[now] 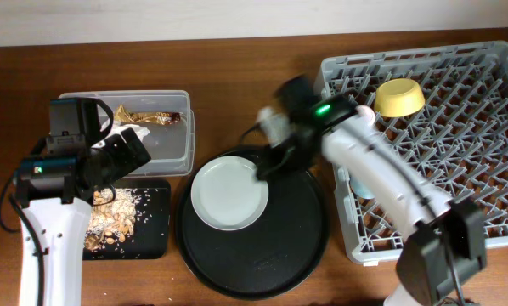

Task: Sort waste into correct bins and load items into the dishwasher rack
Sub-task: 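Grasp the white plate's rim with the right gripper and lift it, then set the white plate upright in the dish rack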

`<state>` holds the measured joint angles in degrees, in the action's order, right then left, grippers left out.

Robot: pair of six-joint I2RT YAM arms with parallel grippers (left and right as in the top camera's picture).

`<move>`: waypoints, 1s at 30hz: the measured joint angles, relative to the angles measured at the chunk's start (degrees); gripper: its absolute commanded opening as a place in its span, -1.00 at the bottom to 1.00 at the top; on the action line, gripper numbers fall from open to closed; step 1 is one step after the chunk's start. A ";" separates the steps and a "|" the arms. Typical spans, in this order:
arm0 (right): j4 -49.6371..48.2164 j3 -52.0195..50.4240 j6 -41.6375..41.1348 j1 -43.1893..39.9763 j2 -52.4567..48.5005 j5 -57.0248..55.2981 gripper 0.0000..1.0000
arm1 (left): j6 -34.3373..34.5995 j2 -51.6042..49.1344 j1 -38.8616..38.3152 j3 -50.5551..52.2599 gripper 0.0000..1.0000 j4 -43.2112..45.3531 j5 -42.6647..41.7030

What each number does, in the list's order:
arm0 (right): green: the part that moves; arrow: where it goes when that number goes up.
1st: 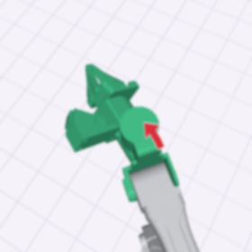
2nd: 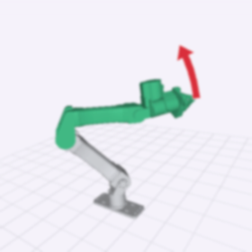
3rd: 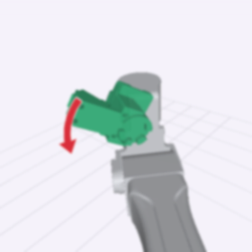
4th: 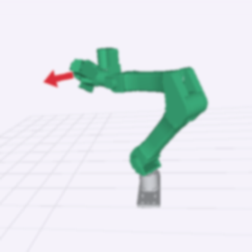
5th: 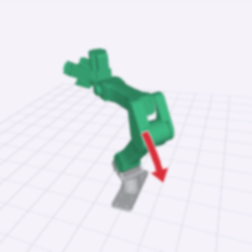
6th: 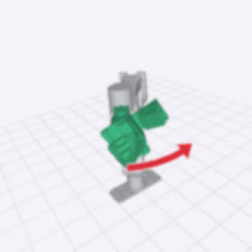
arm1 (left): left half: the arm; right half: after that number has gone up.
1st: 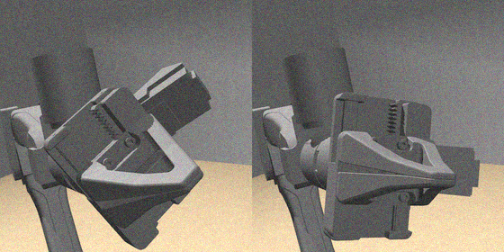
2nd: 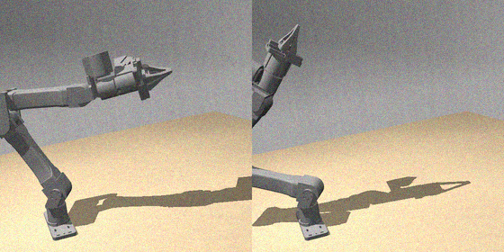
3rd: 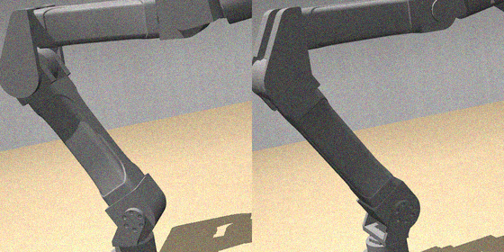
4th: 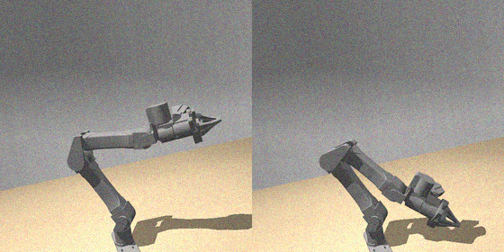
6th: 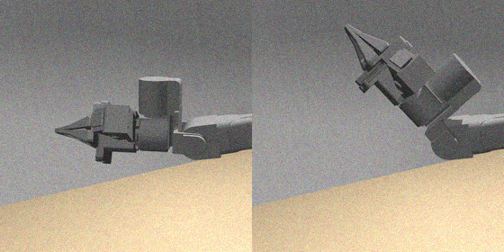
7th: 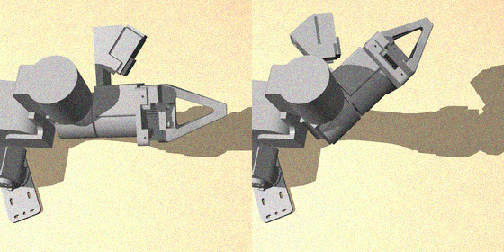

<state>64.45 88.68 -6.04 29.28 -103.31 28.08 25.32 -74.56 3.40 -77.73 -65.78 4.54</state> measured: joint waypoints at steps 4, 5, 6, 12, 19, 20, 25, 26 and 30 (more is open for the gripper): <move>-8.92 -0.13 -0.81 21.70 -1.42 -10.99 0.02 | 0.00 0.00 0.00 0.00 0.98 0.02 0.02; -10.56 -0.15 -2.49 26.75 -3.17 -15.65 0.02 | 0.00 0.00 0.00 0.00 0.98 0.02 0.02; -13.16 -0.17 -4.28 28.72 -5.01 -19.87 0.02 | 0.00 0.00 0.00 0.00 0.98 0.02 0.02; -17.44 -0.20 -6.05 31.17 -19.32 -27.76 -0.13 | 0.00 0.00 0.00 0.00 0.98 0.00 0.02; -15.19 1.05 -5.77 30.38 -18.99 -29.44 -0.92 | 0.00 0.00 0.00 0.00 0.98 0.02 0.02; -14.27 1.33 -5.77 30.38 -18.99 -29.18 -0.92 | 0.00 0.00 0.00 0.00 0.98 0.02 0.02; 1.51 16.46 -2.56 28.44 -6.97 -26.49 -0.92 | 0.00 0.00 0.00 0.00 0.98 0.02 0.02; 3.78 19.85 -1.64 25.68 0.22 -26.27 -0.92 | 0.00 0.00 0.00 0.00 0.98 0.00 0.02; 18.16 21.14 8.13 -2.25 20.15 -19.69 -0.92 | 0.00 0.00 0.00 0.00 0.98 -0.02 0.00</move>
<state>82.61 109.82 2.09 27.03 -83.15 8.38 25.32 -74.56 3.40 -77.73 -65.80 4.54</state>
